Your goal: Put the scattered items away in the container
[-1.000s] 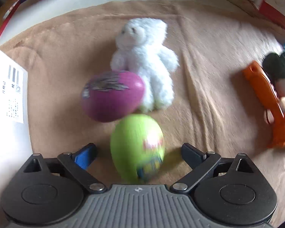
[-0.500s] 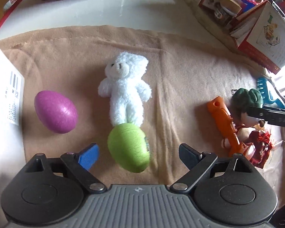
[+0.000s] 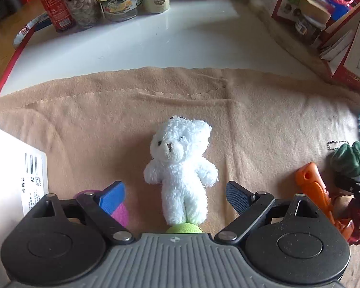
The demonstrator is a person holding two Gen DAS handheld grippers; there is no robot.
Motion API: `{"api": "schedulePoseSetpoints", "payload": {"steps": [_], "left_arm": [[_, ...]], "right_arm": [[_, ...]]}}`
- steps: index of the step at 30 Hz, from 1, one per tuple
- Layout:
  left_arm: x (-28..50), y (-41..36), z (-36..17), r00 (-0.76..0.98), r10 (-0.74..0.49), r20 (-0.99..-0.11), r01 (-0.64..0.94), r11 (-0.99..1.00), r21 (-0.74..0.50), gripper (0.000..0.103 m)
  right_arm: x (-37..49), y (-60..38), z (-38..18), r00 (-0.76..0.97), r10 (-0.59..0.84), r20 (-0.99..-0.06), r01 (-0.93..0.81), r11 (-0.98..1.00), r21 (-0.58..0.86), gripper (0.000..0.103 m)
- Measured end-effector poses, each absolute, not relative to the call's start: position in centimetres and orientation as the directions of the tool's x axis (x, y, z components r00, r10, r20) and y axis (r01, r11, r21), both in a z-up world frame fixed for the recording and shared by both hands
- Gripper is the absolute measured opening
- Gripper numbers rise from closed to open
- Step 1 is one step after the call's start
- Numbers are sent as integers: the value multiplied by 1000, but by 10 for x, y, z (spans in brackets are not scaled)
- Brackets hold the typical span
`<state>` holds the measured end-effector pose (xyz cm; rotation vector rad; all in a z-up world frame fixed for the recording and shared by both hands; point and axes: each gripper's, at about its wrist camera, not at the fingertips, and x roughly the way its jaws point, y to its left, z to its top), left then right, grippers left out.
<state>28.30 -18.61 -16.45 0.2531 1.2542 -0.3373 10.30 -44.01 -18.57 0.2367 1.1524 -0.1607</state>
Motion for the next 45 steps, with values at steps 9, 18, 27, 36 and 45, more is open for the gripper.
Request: {"api": "schedulePoseSetpoints", "payload": {"steps": [9, 18, 27, 36, 45], "left_arm": [[278, -213, -193, 284, -80, -955, 453, 890, 61, 86], [272, -206, -184, 315, -112, -942, 454, 890, 46, 54], [269, -200, -182, 292, -157, -943, 446, 895, -11, 39], [257, -191, -144, 339, -212, -916, 449, 893, -40, 38], [212, -180, -69, 409, -275, -870, 492, 870, -44, 38]], "right_arm": [[103, -440, -187, 404, 4, -915, 222, 970, 102, 62], [105, -445, -188, 417, 9, -909, 249, 961, 124, 73], [107, -446, -185, 449, 4, -894, 281, 949, 145, 59], [85, -445, -147, 525, 13, -851, 256, 951, 173, 57], [63, -418, -99, 567, -5, -824, 218, 965, 144, 57]]}}
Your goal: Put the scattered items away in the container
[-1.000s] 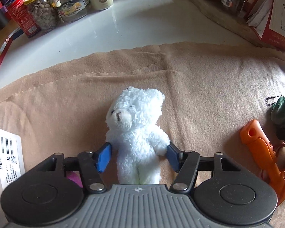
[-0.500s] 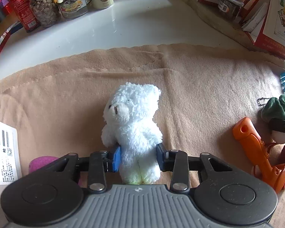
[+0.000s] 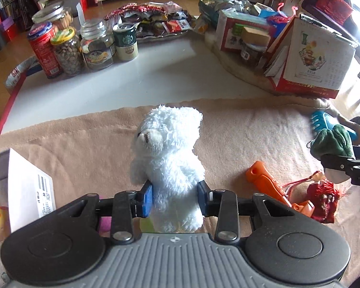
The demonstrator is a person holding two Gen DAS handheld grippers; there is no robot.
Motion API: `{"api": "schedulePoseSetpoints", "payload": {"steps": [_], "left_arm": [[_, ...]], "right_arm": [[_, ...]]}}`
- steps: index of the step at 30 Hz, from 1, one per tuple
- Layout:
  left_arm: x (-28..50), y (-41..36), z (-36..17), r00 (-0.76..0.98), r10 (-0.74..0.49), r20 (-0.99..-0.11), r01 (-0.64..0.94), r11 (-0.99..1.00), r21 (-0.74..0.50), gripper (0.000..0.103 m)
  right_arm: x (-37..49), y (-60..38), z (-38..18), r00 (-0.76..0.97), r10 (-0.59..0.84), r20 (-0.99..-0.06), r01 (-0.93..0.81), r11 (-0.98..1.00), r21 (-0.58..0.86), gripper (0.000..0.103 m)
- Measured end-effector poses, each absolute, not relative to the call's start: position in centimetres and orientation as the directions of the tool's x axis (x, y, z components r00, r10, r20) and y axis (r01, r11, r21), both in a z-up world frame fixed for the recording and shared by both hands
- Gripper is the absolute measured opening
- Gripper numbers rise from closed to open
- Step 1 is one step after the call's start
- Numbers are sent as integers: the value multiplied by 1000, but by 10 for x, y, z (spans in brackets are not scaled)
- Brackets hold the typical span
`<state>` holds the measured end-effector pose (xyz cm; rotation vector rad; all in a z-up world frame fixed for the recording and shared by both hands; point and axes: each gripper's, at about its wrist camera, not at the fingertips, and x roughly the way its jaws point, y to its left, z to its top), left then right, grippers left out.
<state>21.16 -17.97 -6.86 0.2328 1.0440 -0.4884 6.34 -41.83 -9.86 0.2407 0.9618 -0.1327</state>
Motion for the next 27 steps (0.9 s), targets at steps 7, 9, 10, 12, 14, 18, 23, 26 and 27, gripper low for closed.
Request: {"api": "schedulePoseSetpoints", "payload": {"steps": [7, 9, 10, 12, 14, 18, 23, 26, 27], "left_arm": [[175, -155, -22, 427, -308, -850, 502, 863, -60, 38], [166, -149, -11, 442, -309, -842, 500, 864, -55, 38], [161, -146, -6, 453, -304, -838, 500, 865, -44, 38], [154, -139, 3, 466, -303, -831, 495, 868, -38, 38], [146, -131, 8, 467, -308, -829, 495, 868, -44, 38], [128, -111, 12, 473, -302, -828, 489, 871, -38, 38], [105, -81, 14, 477, -295, -828, 477, 878, -38, 38], [93, -60, 18, 485, -284, -827, 463, 886, -32, 38], [89, -52, 20, 490, -279, -826, 457, 889, -29, 38]], "right_arm": [[44, -393, -71, 578, -7, -816, 177, 977, 117, 57], [38, -386, -65, 583, -9, -812, 170, 979, 111, 57], [35, -384, -63, 587, -8, -809, 167, 980, 112, 57], [30, -378, -58, 591, -4, -807, 157, 981, 110, 57], [26, -372, -53, 592, 0, -806, 146, 983, 107, 57], [18, -364, -45, 596, 0, -803, 127, 987, 95, 57], [10, -349, -33, 603, 4, -798, 94, 993, 76, 57], [6, -338, -23, 613, 13, -790, 72, 995, 73, 57], [5, -334, -19, 617, 14, -787, 65, 996, 69, 57]]}}
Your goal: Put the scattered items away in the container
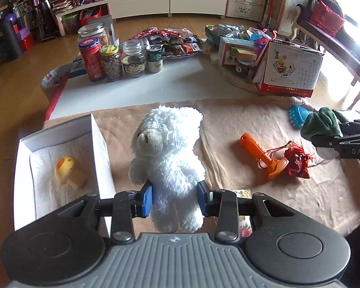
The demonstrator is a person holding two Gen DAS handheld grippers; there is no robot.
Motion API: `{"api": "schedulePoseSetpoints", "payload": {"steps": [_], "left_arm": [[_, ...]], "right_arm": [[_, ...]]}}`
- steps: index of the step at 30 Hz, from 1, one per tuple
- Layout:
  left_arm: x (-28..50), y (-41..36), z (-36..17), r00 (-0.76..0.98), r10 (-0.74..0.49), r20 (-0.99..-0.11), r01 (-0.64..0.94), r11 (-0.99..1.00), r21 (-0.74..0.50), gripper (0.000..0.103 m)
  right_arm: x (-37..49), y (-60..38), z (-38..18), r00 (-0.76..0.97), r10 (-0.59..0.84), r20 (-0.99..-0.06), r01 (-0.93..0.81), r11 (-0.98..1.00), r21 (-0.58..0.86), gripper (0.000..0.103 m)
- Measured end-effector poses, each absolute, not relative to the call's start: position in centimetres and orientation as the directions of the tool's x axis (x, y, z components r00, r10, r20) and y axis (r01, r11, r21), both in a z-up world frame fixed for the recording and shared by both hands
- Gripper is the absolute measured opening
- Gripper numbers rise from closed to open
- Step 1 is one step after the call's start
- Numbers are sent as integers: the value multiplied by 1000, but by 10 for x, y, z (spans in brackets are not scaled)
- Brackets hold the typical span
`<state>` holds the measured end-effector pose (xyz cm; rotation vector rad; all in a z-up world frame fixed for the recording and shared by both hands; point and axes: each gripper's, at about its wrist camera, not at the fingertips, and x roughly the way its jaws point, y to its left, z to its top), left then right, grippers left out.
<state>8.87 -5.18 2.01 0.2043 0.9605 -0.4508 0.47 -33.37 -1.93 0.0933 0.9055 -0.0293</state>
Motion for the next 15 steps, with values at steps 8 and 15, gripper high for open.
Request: {"api": "schedulePoseSetpoints", "payload": {"steps": [8, 15], "left_arm": [[64, 3, 34, 527, -254, -811, 397, 917, -30, 38], [50, 45, 34, 554, -207, -806, 337, 941, -10, 38]], "right_arm": [[2, -292, 10, 651, 65, -757, -29, 998, 61, 57], [10, -253, 24, 664, 132, -736, -117, 991, 72, 57]]}}
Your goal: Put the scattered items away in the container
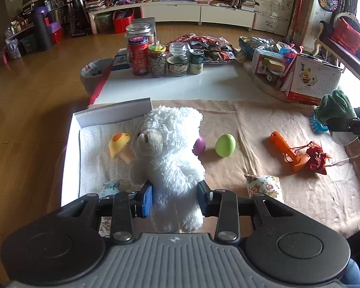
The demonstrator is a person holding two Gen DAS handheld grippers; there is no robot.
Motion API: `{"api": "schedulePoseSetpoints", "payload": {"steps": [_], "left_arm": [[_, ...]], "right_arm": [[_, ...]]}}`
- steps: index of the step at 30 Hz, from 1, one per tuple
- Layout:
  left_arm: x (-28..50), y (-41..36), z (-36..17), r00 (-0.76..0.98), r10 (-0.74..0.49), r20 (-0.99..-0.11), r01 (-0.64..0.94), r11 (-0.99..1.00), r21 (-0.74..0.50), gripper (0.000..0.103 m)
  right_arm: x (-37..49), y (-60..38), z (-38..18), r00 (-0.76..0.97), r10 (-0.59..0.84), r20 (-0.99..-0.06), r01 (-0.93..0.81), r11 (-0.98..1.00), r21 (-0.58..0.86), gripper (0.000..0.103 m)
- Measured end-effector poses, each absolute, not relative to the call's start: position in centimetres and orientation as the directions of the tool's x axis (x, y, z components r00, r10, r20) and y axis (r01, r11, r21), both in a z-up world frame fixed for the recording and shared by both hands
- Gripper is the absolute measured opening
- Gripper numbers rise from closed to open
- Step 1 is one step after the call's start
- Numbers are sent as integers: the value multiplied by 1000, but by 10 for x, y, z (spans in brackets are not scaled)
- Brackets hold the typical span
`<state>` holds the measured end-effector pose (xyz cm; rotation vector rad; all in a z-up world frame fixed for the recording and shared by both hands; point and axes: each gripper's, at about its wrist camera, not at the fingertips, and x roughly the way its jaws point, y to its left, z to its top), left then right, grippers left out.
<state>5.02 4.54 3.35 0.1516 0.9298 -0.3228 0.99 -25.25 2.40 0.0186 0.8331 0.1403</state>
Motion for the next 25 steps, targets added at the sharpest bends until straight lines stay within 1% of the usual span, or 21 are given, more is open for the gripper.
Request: {"api": "schedulePoseSetpoints", "payload": {"steps": [5, 9, 12, 18, 25], "left_arm": [[47, 67, 24, 578, -144, -803, 294, 955, 41, 38], [48, 82, 12, 565, -130, -815, 262, 965, 28, 38], [49, 90, 3, 565, -99, -819, 243, 969, 51, 38], [54, 98, -8, 573, -45, -819, 218, 971, 99, 38], [67, 100, -16, 577, -13, -817, 202, 971, 127, 38]], "right_arm": [[19, -221, 24, 657, 180, -732, -186, 980, 74, 57], [28, -198, 19, 638, 211, -740, -241, 968, 68, 57], [35, -181, 16, 626, 226, -746, -274, 960, 62, 57], [45, -156, 13, 606, 257, -753, -324, 944, 62, 57], [62, -130, 14, 592, 273, -758, -371, 927, 43, 57]]}}
